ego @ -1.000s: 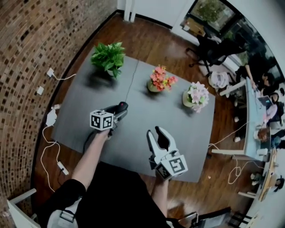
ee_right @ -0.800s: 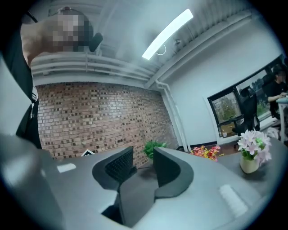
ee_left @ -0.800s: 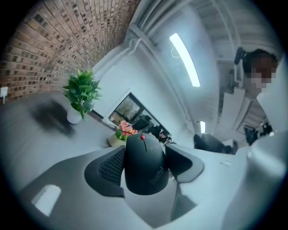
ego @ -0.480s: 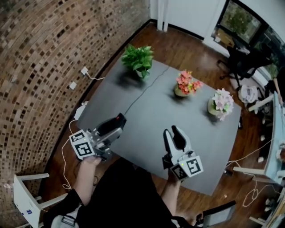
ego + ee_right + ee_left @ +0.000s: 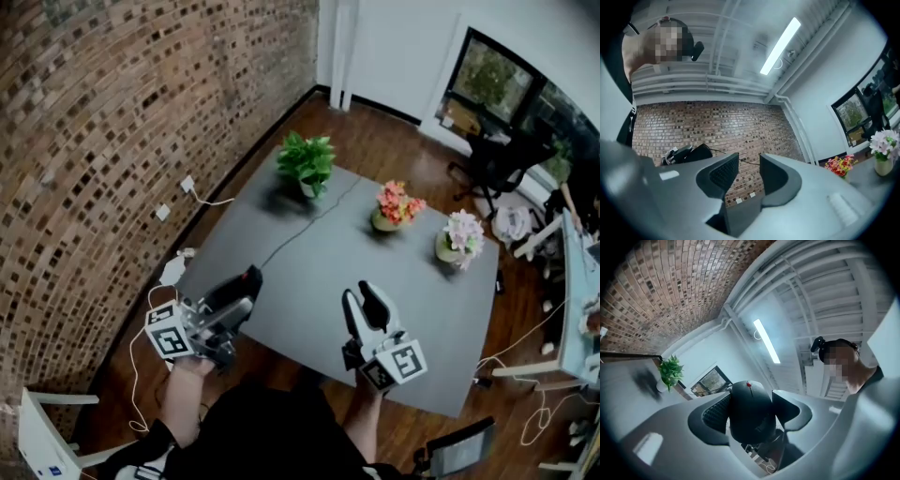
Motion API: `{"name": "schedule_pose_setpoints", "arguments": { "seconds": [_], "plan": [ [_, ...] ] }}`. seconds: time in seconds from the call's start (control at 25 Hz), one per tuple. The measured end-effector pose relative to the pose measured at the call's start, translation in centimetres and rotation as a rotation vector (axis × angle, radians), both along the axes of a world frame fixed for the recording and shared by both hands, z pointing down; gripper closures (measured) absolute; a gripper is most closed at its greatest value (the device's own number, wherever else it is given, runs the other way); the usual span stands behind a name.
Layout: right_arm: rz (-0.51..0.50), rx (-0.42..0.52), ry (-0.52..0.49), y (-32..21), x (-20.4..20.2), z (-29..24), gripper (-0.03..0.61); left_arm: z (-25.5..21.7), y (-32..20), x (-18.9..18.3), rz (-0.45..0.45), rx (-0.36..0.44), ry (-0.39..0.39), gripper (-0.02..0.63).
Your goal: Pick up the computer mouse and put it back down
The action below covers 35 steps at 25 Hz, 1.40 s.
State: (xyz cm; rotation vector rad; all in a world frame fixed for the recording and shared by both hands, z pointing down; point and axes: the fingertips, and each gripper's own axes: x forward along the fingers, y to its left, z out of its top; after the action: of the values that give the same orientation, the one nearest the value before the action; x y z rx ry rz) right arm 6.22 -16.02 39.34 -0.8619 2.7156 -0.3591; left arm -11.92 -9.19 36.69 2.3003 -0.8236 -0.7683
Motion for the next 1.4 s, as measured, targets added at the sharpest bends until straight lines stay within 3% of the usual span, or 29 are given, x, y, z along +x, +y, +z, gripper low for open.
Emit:
{"name": "schedule_pose_setpoints", "arguments": {
  "seconds": [0.28, 0.56, 0.8, 0.96, 1.2, 1.4],
  "plan": [
    [0.023, -0.013, -0.022, 9.6, -6.1, -1.6, 0.465, 0.5, 7.4, -4.4, 0.088, 0.024, 0.054, 0.331],
    [0.138, -0.036, 0.111, 19.2, -8.4, -1.4, 0.465, 1.1, 12.3, -6.0, 0.206, 0.029, 0.124, 0.331],
    [0.137, 0.009, 0.101, 23.3, -8.3, -3.4, 0.465, 0.1, 15.6, -5.8, 0.197, 0.076, 0.076, 0.331],
    [0.108, 0.066, 0.062, 24.4, -7.2, -4.9, 0.465, -1.1, 16.6, -5.1, 0.149, 0.11, 0.039, 0.331],
    [0.125, 0.076, 0.015, 26.7, -2.6, -5.2, 0.463, -0.4, 17.8, -2.0, 0.113, 0.076, -0.015, 0.331],
    [0.169, 0.051, -0.022, 28.7, 1.9, -4.4, 0.465, 3.3, 17.3, -0.3, 0.063, -0.03, -0.062, 0.331]
  ]
}}
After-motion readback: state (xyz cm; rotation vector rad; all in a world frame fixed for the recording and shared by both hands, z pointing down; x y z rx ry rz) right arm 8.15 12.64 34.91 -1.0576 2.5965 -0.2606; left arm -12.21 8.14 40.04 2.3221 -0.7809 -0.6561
